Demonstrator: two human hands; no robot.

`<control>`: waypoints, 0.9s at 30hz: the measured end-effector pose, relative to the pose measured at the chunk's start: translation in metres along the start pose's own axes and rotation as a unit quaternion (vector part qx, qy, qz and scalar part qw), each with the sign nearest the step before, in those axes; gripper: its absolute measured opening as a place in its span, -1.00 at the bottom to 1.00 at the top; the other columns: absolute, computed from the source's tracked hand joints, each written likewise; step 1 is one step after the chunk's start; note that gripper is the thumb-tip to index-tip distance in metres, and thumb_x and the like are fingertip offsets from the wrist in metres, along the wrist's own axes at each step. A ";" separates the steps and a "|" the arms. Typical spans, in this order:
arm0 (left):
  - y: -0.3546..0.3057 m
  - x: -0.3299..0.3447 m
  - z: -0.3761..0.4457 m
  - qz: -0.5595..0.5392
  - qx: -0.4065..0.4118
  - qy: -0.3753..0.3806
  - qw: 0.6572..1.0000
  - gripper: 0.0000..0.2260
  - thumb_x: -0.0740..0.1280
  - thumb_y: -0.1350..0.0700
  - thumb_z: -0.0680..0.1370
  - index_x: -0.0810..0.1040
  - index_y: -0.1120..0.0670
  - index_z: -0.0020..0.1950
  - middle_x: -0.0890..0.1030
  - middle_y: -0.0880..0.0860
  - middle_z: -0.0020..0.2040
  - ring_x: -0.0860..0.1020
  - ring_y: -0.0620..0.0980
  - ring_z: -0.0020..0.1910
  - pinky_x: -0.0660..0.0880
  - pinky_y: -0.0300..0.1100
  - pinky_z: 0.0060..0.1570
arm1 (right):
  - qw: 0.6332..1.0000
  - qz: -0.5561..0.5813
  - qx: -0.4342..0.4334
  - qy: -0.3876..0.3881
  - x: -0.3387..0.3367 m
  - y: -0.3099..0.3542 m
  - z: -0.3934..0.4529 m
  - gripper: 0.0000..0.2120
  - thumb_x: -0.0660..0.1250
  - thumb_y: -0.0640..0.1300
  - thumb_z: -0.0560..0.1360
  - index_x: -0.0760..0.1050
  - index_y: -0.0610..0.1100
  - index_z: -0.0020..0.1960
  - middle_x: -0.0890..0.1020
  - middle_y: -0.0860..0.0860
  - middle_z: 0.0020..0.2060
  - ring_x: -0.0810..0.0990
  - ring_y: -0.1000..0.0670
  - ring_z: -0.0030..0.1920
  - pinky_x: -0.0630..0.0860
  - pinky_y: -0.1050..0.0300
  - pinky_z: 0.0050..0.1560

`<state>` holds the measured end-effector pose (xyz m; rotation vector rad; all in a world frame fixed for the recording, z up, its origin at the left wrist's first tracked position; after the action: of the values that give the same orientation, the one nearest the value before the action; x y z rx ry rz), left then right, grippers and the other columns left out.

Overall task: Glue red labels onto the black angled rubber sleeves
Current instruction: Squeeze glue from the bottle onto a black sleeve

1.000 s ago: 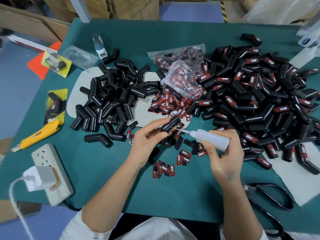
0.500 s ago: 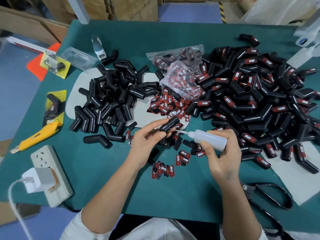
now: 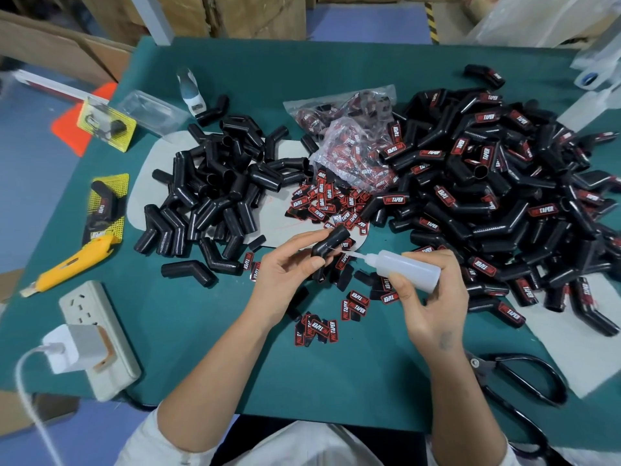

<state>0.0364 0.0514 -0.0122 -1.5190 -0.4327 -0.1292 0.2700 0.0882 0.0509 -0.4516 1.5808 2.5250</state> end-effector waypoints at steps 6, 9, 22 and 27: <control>0.005 -0.003 0.001 0.004 -0.002 0.004 1.000 -0.63 0.50 0.12 0.60 0.63 0.09 0.41 0.62 0.18 0.37 0.66 0.23 0.25 0.57 -0.05 0.27 | 1.000 0.001 0.005 -0.003 -0.002 -0.001 0.000 -0.70 0.41 0.01 0.58 0.46 0.30 0.23 0.53 0.29 0.08 0.58 -0.02 0.05 0.49 0.09 0.03; 0.008 -0.003 0.002 0.001 -0.004 0.003 1.000 -0.62 0.51 0.11 0.59 0.63 0.09 0.41 0.62 0.18 0.38 0.65 0.28 0.27 0.57 0.05 0.30 | 1.000 0.002 0.007 0.001 0.000 -0.002 -0.001 -0.74 0.41 0.02 0.58 0.47 0.24 0.21 0.53 0.27 0.08 0.58 -0.02 0.04 0.49 0.07 0.02; 0.006 -0.001 0.002 -0.017 -0.008 0.005 1.000 -0.62 0.50 0.12 0.60 0.62 0.11 0.41 0.62 0.22 0.37 0.63 0.31 0.29 0.56 0.03 0.32 | 0.999 -0.003 0.024 -0.021 -0.005 -0.003 0.000 -0.77 0.41 0.03 0.58 0.48 0.23 0.19 0.52 0.28 0.07 0.58 -0.07 0.04 0.50 0.03 0.02; 0.003 0.000 0.000 -0.007 -0.005 0.003 1.000 -0.63 0.50 0.12 0.59 0.63 0.08 0.40 0.63 0.18 0.36 0.65 0.27 0.27 0.57 -0.03 0.28 | 1.000 -0.006 0.008 -0.015 -0.003 0.000 0.000 -0.77 0.40 0.01 0.58 0.48 0.17 0.20 0.52 0.31 0.08 0.57 -0.03 0.04 0.48 0.12 0.04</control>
<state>0.0373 0.0521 -0.0149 -1.5257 -0.4390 -0.1460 0.2729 0.0880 0.0518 -0.4184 1.5826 2.4970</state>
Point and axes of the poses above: each hand's wrist, its own z-axis towards the middle knuckle, its own x-axis out of the palm, y = z × x, the point moved 7 cm from there along z, towards the middle knuckle
